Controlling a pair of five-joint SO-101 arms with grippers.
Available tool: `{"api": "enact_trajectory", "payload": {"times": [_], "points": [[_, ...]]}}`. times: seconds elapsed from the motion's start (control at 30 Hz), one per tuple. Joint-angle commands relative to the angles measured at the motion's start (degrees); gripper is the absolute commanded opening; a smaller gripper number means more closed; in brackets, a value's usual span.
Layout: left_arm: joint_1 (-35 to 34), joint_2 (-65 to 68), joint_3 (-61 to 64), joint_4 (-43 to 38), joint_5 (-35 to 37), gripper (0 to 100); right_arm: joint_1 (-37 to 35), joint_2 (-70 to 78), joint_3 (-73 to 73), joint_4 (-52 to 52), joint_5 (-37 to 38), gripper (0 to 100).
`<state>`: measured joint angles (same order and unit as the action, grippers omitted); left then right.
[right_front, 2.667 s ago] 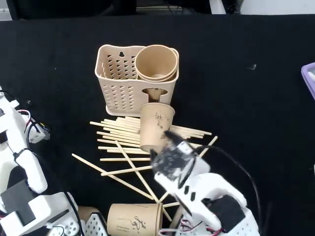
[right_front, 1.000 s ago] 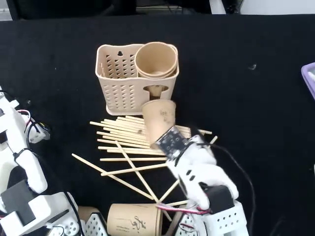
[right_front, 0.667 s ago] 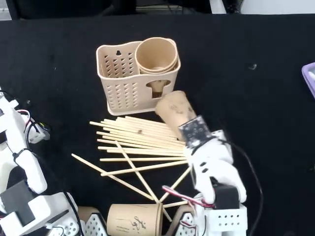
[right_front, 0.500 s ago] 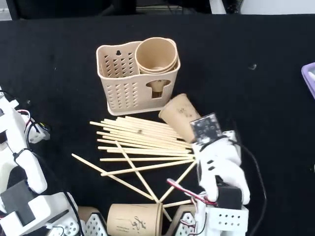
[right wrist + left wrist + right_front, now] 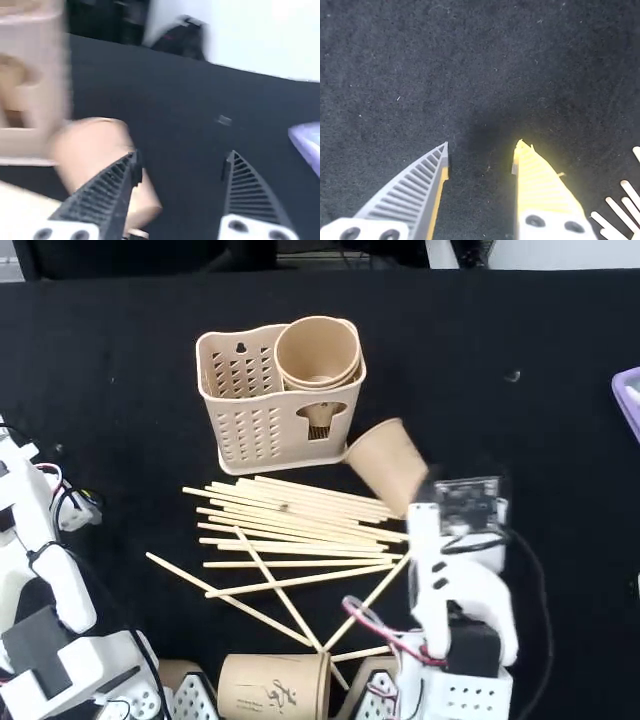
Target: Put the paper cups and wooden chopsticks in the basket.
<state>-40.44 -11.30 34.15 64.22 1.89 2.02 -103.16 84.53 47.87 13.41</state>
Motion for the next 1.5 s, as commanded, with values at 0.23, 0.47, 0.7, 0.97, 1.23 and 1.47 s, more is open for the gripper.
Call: {"api": "enact_trajectory", "payload": {"times": [0.23,0.47,0.7,0.97,1.23,1.47], "points": [[0.7,-1.7,-0.7,-0.6,0.1,21,-6.4,-0.3,7.8,-9.9,5.4,26.8],[0.7,-1.7,-0.8,-0.6,0.1,21,-2.2,-0.3,0.0,2.4,5.4,26.8],[0.7,-1.7,-0.7,-0.6,0.1,21,-1.9,9.5,-10.2,7.4,5.1,26.8],[0.7,-1.7,-0.7,-0.6,0.1,21,-2.2,42.0,-29.3,11.9,1.4,26.8],[0.7,-1.7,-0.7,-0.6,0.1,21,-3.0,52.2,-28.2,6.9,6.3,26.9],[0.7,-1.7,-0.7,-0.6,0.1,21,-3.1,52.2,-21.3,6.5,17.2,26.9]]}}
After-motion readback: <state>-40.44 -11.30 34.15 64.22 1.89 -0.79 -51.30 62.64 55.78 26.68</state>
